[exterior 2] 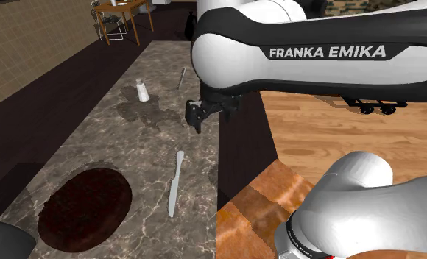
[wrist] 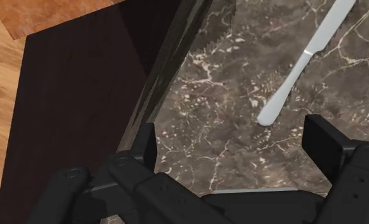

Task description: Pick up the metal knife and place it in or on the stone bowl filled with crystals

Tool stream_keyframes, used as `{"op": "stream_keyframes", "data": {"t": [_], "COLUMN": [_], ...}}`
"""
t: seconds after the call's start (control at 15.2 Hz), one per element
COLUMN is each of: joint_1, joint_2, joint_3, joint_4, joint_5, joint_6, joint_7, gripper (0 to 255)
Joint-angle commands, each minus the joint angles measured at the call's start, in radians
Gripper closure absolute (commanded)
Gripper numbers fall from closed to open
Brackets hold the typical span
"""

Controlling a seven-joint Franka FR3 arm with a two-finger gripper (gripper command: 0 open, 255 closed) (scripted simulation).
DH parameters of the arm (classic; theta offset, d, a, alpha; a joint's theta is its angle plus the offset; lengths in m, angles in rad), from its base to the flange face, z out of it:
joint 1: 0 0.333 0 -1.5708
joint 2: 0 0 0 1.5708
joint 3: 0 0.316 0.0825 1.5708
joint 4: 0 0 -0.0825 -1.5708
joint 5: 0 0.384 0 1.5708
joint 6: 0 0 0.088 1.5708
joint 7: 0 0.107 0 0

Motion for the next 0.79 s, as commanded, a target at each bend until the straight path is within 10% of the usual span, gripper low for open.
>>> {"op": "stream_keyframes", "data": {"t": [0.0, 0.73], "joint_1": [-0.003, -0.058], "joint_2": [0.034, 0.345], "joint_3": [0.053, 0.360], "joint_4": [-0.012, 0.007], "joint_5": [0.034, 0.159], "joint_6": [0.038, 0.301], "joint_7": [0.093, 0.584], "gripper": [0, 0]}}
